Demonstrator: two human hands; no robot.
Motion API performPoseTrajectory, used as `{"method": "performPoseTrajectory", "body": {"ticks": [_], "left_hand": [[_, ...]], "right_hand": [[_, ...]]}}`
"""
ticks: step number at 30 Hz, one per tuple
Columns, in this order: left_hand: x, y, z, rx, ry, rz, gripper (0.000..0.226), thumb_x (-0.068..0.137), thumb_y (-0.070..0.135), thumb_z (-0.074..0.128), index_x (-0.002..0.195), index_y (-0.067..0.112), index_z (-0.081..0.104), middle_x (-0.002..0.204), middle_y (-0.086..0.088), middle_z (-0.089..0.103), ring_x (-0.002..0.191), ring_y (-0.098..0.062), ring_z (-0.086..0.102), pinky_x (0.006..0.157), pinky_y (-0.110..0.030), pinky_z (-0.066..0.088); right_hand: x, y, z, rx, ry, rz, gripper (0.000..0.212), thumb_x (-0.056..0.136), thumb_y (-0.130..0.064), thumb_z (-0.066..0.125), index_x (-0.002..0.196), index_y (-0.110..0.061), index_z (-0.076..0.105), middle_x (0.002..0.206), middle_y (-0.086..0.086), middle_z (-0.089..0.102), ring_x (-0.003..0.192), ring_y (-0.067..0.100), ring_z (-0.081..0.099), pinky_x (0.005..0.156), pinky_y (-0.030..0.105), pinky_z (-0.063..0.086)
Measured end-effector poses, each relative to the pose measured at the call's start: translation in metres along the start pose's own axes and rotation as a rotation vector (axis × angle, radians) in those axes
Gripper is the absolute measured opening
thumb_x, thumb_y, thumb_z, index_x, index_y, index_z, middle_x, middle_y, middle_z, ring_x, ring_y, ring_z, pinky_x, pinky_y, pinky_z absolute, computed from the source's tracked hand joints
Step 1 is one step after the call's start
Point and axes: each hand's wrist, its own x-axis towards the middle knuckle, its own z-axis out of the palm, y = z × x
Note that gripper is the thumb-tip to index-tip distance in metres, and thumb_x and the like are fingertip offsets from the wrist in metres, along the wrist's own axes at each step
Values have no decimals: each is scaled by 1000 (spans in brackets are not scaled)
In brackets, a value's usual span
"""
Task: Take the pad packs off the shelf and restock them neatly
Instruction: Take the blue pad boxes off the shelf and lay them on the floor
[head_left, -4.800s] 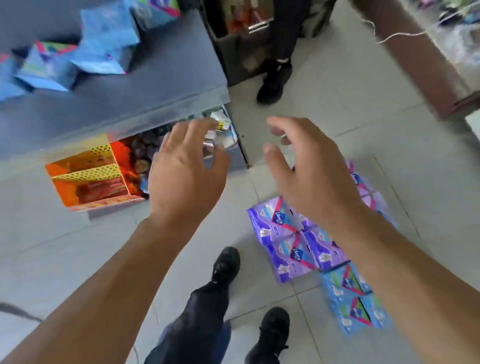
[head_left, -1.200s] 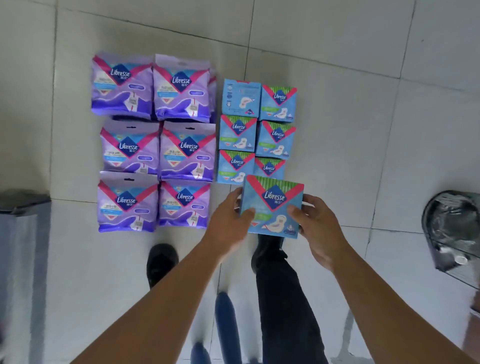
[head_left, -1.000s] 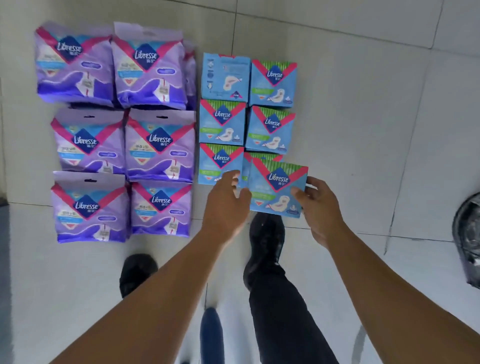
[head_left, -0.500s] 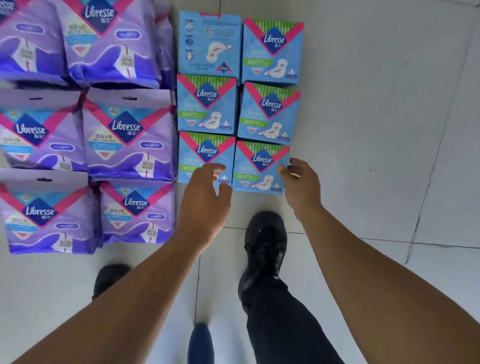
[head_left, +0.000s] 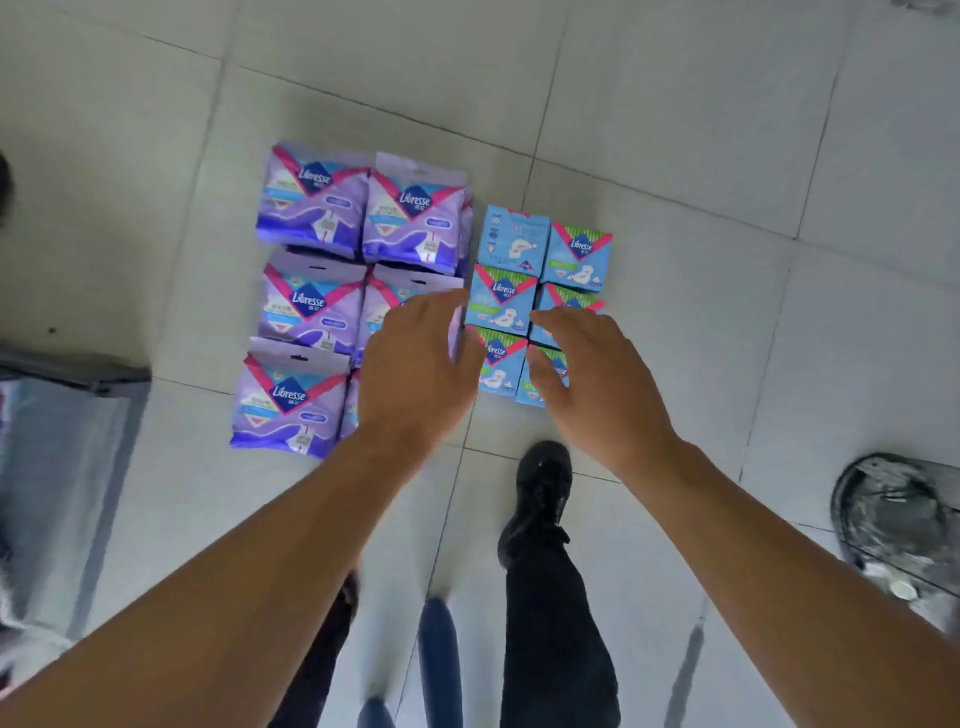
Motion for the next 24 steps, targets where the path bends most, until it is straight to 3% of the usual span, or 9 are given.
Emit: {"method": "performPoseTrajectory", "body": {"ticks": [3,6,10,13,16,24], "left_hand": [[-23,-2,-87,-60,110,-67,36,93,24,56,129,20,57,128,0,59,119,-19,51,97,-26,36],[-53,-12,-163,-101,241,-153,35,93,24,57,128,24,57,126,5,58,116,-14,50,93,-17,31],[-92,-35,-233,-54,401,-270,39,88,35,50,126,29,57,126,9,58,115,-13,51,93,-20,34],[-123,-54,-270,16,526,-351,36,89,29,55,124,26,58,123,5,59,113,-19,54,95,-32,41],[-153,-72,-305,10,662,-427,35,88,28,56,122,24,59,121,2,60,111,-19,54,92,-31,42],[-234,-159,-386,5,862,-623,33,90,27,57,123,26,58,120,3,60,110,-17,55,87,-28,43]], "right_hand": [[-2,-87,-43,9,40,-137,38,94,-32,45,125,-15,59,124,6,62,114,27,54,88,40,48],[1,-170,-67,32,59,-313,40,91,-32,44,121,-13,61,114,7,65,104,27,56,82,40,51],[8,-261,-68,49,-6,-561,42,90,-32,42,120,-11,62,111,8,66,99,33,61,76,45,54],[4,-320,-59,21,-57,-733,41,90,-31,44,122,-11,61,113,8,65,97,33,61,72,45,53],[-3,-372,-48,8,-105,-863,42,90,-32,48,126,-12,58,114,8,62,99,34,59,74,48,51],[-32,-508,3,93,-234,-1027,43,93,-32,47,134,-17,51,120,6,60,103,28,58,81,45,50]]}}
